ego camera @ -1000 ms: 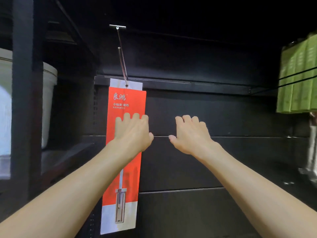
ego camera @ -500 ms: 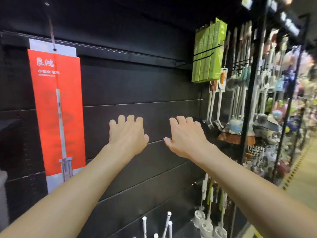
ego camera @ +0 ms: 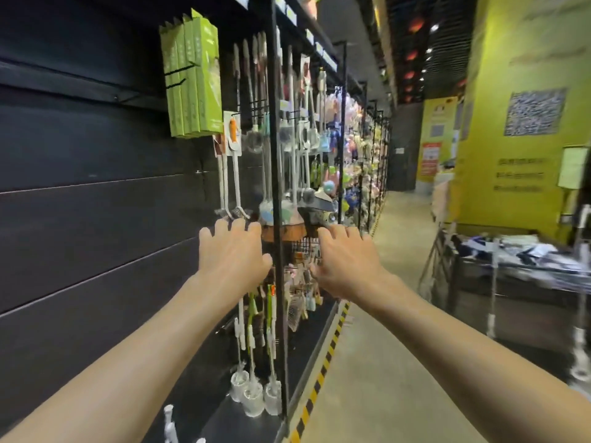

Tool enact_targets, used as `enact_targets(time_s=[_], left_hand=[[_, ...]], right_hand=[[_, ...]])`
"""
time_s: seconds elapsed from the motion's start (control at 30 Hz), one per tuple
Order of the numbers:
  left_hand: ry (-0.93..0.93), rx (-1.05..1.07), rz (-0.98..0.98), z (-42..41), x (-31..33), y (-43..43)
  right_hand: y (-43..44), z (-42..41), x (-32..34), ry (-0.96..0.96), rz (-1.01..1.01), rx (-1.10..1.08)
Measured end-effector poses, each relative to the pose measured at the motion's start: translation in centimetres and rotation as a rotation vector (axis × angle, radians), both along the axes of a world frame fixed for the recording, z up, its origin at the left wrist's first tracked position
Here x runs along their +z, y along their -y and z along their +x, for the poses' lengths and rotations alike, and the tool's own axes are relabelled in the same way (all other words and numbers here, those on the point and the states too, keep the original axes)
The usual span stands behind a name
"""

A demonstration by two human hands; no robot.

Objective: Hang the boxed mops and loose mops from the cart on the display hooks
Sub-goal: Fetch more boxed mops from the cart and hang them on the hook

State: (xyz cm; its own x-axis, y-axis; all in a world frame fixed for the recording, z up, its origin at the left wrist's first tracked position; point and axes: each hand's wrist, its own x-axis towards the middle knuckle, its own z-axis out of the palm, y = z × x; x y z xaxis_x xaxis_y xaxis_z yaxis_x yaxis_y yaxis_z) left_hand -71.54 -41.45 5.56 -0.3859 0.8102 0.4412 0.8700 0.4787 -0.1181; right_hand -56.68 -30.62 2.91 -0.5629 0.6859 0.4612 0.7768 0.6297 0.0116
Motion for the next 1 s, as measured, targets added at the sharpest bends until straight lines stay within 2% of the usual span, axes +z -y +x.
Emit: enact_targets(time_s=[0.3,0.57,1.0], left_hand=[[0.043,-0.257,-0.028,16.6,-1.8,-16.5],[0.057,-0.461,-0.065,31.3,-4.6,-28.3],[0.092,-0.799,-0.155,49.7,-8.7,-46.1]], right_hand=[[-12.1,19.0,-1.7,0.027,-0.046,-0.278],[-19.5,34.5,-3.9,0.061,-0.095,-0.473],[-30.6,52.2,-7.6,0.09,-0.203,-0.844]])
